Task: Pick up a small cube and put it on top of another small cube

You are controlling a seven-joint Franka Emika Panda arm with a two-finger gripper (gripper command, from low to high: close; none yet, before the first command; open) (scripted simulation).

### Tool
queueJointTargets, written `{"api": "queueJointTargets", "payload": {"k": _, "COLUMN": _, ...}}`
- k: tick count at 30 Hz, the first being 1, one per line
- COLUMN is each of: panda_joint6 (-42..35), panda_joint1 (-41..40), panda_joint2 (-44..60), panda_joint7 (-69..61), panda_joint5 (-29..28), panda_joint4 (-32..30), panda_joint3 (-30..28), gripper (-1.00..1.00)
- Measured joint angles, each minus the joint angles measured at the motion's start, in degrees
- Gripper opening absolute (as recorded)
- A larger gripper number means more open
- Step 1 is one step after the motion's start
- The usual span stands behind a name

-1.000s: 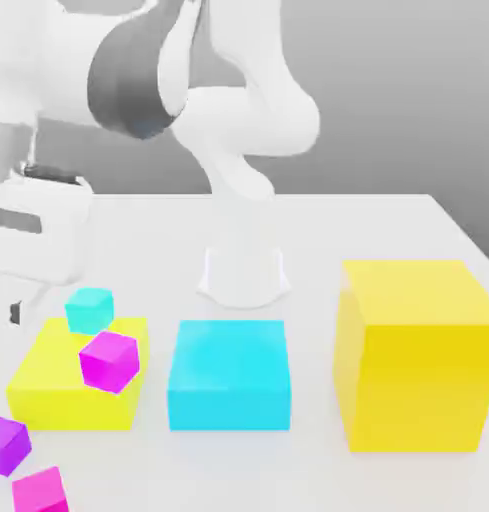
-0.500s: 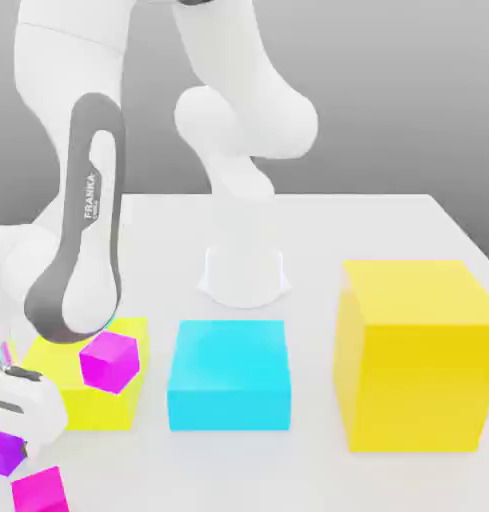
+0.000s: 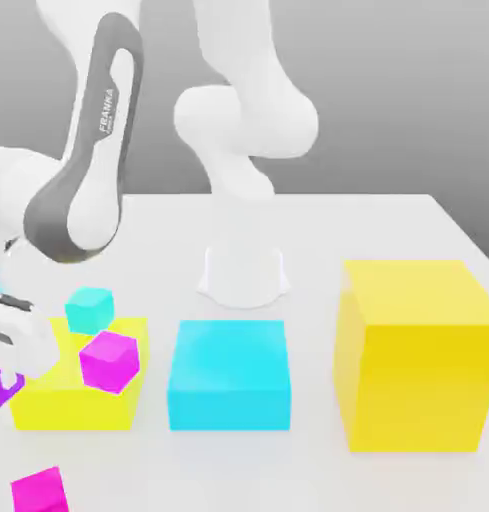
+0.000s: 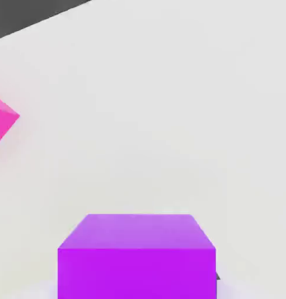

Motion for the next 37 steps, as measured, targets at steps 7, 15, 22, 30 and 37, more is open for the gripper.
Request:
{"api": "queueJointTargets", "payload": {"k": 7, "panda_joint6": -5.4, "panda_joint1": -3.3, "panda_joint2": -15.0, "panda_joint7": 15.1, "panda_joint5": -8.1, "panda_joint4": -9.1, "panda_joint3": -0.6, "gripper": -1.00}}
{"api": "queueJointTargets", "payload": {"k": 15, "panda_joint6": -11.2, "panda_joint1": -8.5, "panda_joint2": -31.5, "panda_joint7": 26.3, "panda_joint5": -8.7, "panda_joint4": -19.7, "panda_joint3": 1.3, "gripper": -1.00}}
{"api": "queueJointTargets", "payload": {"k": 22, "panda_joint6": -4.4, "panda_joint1": -9.9, "panda_joint2": -30.9, "panda_joint7": 29.4, "panda_joint5": -7.0, "panda_joint4": -26.0, "panda_joint3": 1.2, "gripper": -1.00}}
{"api": "queueJointTargets", "payload": {"k": 30, "panda_joint6": 1.7, "panda_joint1": -9.7, "panda_joint2": -26.0, "panda_joint7": 29.2, "panda_joint5": -7.0, "panda_joint4": -27.2, "panda_joint3": 0.7, "gripper": 1.00}}
{"api": "queueJointTargets", "payload": {"k": 37, "panda_joint6": -9.5, "panda_joint1": -10.3, "panda_joint2": -35.1, "panda_joint7": 29.7, "panda_joint5": -7.2, "panda_joint4": -25.1, "panda_joint3": 1.8, "gripper": 1.00}}
